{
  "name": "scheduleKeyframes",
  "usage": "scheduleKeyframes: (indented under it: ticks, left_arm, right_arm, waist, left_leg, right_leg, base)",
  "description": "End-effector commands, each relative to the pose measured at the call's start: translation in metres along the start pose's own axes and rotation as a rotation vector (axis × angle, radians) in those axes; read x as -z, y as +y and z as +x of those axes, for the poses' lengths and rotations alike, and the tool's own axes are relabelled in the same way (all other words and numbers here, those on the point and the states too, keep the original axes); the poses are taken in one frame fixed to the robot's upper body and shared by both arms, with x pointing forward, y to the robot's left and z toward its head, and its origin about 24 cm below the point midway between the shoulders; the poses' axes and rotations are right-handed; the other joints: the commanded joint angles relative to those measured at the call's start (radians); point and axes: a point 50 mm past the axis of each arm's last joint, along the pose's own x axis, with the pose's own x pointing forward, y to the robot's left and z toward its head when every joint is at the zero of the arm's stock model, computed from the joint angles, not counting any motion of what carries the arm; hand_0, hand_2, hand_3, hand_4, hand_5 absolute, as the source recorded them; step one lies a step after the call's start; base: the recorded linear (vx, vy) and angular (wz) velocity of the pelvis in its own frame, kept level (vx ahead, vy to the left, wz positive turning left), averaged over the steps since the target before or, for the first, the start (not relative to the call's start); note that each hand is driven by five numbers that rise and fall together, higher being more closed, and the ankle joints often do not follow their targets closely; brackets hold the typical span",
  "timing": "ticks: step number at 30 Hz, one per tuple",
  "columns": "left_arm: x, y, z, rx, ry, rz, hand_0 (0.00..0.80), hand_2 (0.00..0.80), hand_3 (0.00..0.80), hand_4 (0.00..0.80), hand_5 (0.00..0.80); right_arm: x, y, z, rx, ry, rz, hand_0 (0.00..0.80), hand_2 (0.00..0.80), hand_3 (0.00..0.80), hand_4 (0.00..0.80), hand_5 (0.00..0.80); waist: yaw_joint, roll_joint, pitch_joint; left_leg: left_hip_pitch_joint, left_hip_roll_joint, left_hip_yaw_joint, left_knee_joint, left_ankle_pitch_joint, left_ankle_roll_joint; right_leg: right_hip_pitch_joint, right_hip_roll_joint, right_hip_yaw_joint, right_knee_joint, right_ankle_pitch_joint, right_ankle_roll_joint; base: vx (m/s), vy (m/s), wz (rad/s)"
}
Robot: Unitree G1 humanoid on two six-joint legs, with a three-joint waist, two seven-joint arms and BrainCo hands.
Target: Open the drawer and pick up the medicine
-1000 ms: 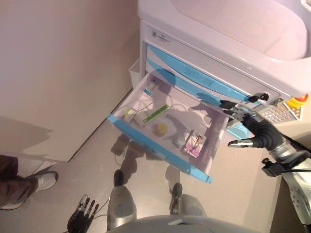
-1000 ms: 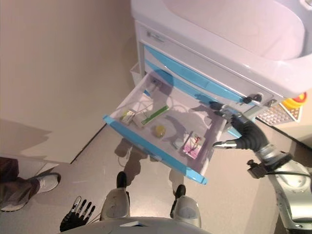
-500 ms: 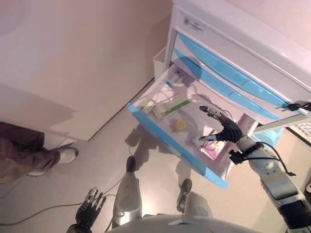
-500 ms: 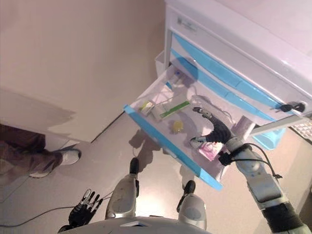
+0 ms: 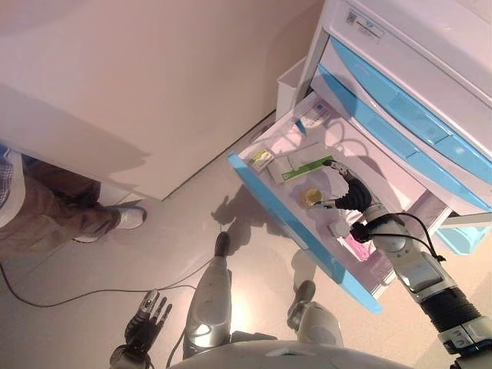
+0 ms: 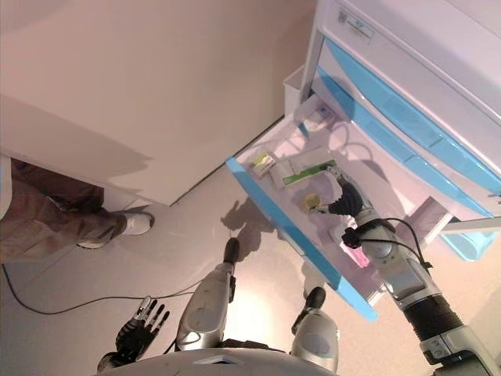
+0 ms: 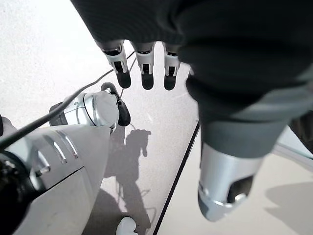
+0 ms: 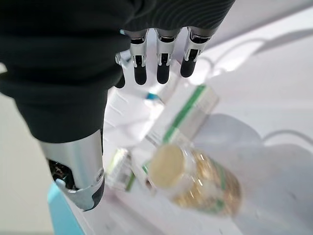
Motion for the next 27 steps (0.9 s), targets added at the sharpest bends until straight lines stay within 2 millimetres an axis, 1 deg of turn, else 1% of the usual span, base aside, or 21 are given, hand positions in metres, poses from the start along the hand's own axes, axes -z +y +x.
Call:
scheduleKeyframes:
  ticks: [1, 10, 18, 27]
  left_arm:
    - [-0.004, 0.001, -0.002, 0.020, 0.000, 0.073, 0.000, 0.000, 0.000, 0.000, 0.000]
    - [-0.001, -0.004, -0.001, 0.035, 0.010, 0.071, 0.000, 0.000, 0.000, 0.000, 0.000]
    - [0.000, -0.006, 0.000, 0.042, 0.017, 0.066, 0.000, 0.000, 0.000, 0.000, 0.000]
    - [0.002, -0.007, 0.001, 0.051, 0.027, 0.068, 0.000, 0.000, 0.000, 0.000, 0.000]
  right_arm:
    - [-0.017, -0.009, 0.011, 0.061, -0.085, -0.048, 0.000, 0.000, 0.000, 0.000, 0.000]
    - [-0.004, -0.001, 0.020, 0.019, -0.006, -0.065, 0.000, 0.000, 0.000, 0.000, 0.000]
    - [0.001, 0.006, 0.020, -0.016, 0.023, -0.076, 0.000, 0.000, 0.000, 0.000, 0.000]
    - [0.013, 0.015, 0.021, -0.051, 0.079, -0.086, 0.000, 0.000, 0.000, 0.000, 0.000]
  waist:
    - [0.017, -0.012, -0.018]
    - [0.026, 0.003, -0.008]
    - [0.025, 0.006, -0.005]
    - [0.027, 0.014, -0.001]
  left_leg:
    - [0.021, 0.019, 0.015, 0.082, -0.088, 0.025]
    - [0.010, 0.013, 0.011, 0.086, -0.086, 0.025]
    - [0.006, 0.011, 0.013, 0.084, -0.083, 0.025]
    - [0.007, 0.009, 0.014, 0.083, -0.083, 0.027]
  right_leg:
    - [-0.107, -0.024, 0.027, 0.041, 0.099, -0.025]
    - [-0.122, -0.033, 0.021, 0.054, 0.097, -0.029]
    - [-0.134, -0.038, 0.020, 0.062, 0.098, -0.030]
    - [-0.142, -0.042, 0.019, 0.070, 0.097, -0.033]
  base:
    - [-0.012, 0.009, 0.10]
    - [-0.002, 0.004, 0.02]
    - [0.000, 0.000, 0.00]
    - [0.000, 0.000, 0.00]
